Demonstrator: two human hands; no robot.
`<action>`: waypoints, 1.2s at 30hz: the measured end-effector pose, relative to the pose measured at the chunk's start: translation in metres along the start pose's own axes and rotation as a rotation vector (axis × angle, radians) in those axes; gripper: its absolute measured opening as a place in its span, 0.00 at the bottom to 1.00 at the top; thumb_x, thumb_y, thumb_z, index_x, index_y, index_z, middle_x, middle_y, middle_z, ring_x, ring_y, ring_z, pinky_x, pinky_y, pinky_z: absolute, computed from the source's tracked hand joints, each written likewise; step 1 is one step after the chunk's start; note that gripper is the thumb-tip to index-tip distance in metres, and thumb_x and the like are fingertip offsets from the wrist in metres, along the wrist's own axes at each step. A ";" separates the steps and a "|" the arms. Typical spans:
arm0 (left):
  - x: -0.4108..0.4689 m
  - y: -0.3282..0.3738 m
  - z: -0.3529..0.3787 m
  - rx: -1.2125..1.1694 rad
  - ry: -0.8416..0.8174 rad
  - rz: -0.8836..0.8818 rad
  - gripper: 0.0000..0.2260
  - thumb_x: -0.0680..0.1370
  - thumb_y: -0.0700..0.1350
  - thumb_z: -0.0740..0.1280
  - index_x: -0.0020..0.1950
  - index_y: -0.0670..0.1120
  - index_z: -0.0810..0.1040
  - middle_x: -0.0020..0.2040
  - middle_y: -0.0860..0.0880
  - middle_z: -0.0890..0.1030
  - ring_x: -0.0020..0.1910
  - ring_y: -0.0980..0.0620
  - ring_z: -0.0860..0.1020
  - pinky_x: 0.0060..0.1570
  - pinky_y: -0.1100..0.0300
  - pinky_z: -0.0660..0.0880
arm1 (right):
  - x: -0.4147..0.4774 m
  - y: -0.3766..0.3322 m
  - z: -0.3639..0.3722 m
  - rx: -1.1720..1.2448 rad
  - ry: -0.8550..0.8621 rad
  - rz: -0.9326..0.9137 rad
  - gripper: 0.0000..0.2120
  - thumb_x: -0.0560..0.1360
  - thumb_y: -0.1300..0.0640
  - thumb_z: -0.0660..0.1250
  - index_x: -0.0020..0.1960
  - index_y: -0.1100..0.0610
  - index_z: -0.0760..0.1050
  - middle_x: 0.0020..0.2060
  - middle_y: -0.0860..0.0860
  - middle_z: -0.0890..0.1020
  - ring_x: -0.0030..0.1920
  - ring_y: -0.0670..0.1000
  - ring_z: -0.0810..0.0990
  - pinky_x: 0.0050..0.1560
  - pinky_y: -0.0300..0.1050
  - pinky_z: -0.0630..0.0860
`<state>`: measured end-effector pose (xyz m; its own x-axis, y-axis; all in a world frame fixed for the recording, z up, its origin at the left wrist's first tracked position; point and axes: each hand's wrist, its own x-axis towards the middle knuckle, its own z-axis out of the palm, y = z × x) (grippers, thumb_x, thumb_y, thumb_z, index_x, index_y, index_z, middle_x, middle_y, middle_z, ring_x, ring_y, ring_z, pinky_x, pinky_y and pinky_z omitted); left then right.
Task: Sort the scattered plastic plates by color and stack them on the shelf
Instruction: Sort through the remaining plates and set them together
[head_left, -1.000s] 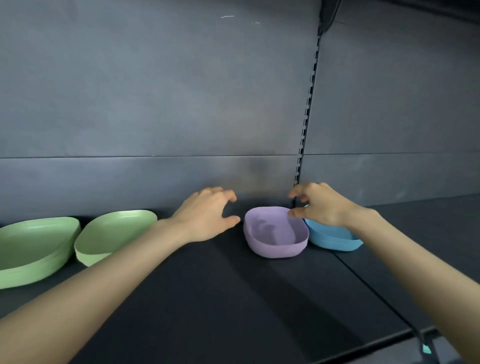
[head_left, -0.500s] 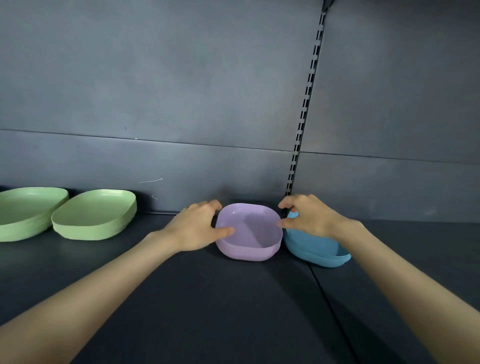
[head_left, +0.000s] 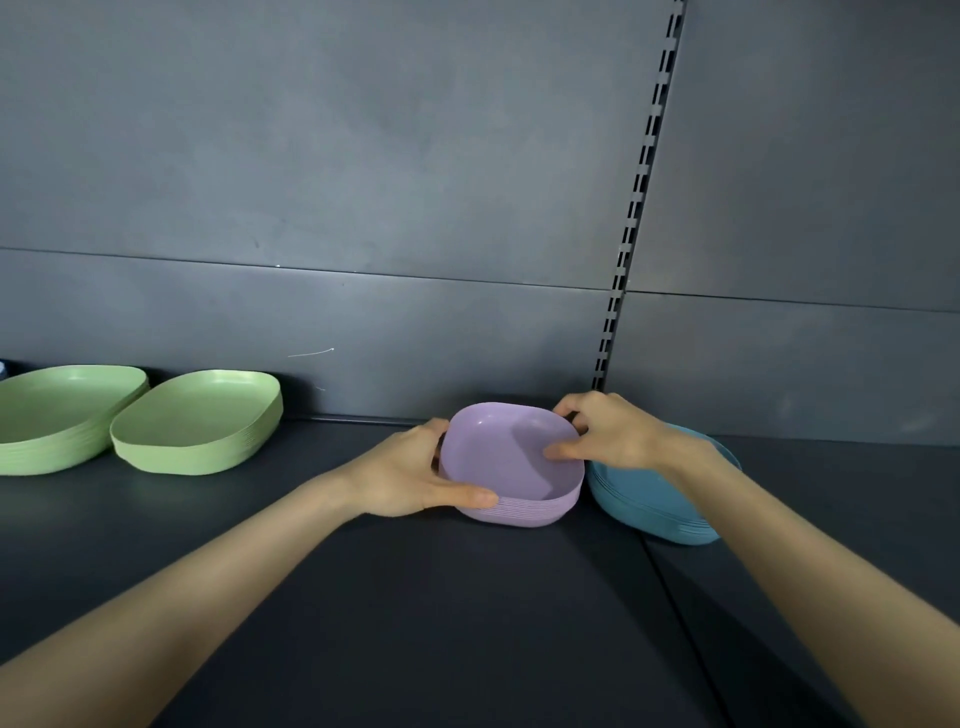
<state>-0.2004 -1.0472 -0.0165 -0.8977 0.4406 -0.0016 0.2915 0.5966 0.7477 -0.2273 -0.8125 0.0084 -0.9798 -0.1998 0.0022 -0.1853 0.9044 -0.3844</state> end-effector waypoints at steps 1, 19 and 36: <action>0.000 -0.002 0.001 -0.012 0.019 0.007 0.23 0.67 0.51 0.77 0.54 0.63 0.67 0.48 0.64 0.77 0.48 0.64 0.78 0.50 0.67 0.75 | 0.000 0.000 0.001 0.008 0.005 -0.008 0.17 0.70 0.51 0.73 0.56 0.57 0.76 0.47 0.53 0.83 0.49 0.52 0.80 0.53 0.48 0.76; -0.049 -0.056 -0.059 -0.013 0.359 0.100 0.27 0.64 0.48 0.79 0.54 0.63 0.68 0.48 0.65 0.78 0.41 0.64 0.80 0.43 0.71 0.75 | 0.024 -0.083 0.042 0.501 0.129 -0.105 0.20 0.70 0.62 0.72 0.59 0.54 0.70 0.46 0.50 0.78 0.48 0.51 0.80 0.37 0.46 0.82; -0.065 -0.112 -0.099 0.042 0.295 0.087 0.22 0.67 0.52 0.77 0.57 0.47 0.76 0.48 0.50 0.83 0.44 0.50 0.82 0.50 0.52 0.78 | 0.048 -0.135 0.086 0.568 0.131 0.083 0.18 0.71 0.66 0.70 0.59 0.58 0.72 0.43 0.58 0.81 0.39 0.54 0.81 0.35 0.47 0.81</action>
<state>-0.2067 -1.2087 -0.0345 -0.9240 0.2812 0.2591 0.3797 0.5952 0.7082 -0.2429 -0.9765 -0.0196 -0.9971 -0.0563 0.0515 -0.0743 0.5636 -0.8227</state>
